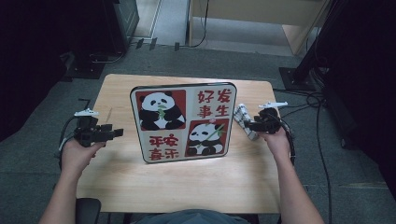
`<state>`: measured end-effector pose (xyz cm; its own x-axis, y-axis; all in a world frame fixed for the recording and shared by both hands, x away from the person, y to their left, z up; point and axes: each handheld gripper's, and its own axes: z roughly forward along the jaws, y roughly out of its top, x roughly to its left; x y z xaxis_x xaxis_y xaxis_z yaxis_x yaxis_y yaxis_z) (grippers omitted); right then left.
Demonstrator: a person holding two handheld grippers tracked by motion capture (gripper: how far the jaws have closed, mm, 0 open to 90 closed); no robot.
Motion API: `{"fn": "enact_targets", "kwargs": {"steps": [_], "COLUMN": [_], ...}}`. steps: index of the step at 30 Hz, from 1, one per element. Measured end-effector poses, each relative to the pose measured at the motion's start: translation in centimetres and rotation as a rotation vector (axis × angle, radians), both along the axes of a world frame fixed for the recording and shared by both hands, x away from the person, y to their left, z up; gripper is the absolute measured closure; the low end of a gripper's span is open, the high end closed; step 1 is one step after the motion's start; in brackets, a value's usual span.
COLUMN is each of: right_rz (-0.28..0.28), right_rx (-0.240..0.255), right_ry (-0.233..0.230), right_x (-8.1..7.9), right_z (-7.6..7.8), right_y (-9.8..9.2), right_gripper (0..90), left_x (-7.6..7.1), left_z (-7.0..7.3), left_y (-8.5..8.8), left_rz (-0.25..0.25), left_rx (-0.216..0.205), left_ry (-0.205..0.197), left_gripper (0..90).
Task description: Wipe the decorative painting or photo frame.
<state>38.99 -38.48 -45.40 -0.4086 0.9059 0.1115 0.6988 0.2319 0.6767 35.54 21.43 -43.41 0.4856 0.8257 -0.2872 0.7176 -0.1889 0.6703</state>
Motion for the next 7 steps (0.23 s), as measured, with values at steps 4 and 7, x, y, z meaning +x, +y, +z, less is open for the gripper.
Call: {"fn": "enact_targets", "kwargs": {"steps": [4, 7], "right_rz": [-0.001, -0.003], "right_rx": [0.0, -0.001], "right_ry": [0.002, 0.0], "right_x": [0.01, 0.05], "right_z": [-0.01, -0.05], "right_y": [-0.03, -0.01], "right_gripper": [41.6, 40.7], "left_x": [0.06, 0.12], "left_z": [-0.09, -0.22], "left_y": [-0.09, -0.16], "left_rz": [-0.006, -0.007], "left_rx": [0.007, 0.011], "left_ry": [0.008, 0.014], "left_gripper": [35.1, 34.9]}}
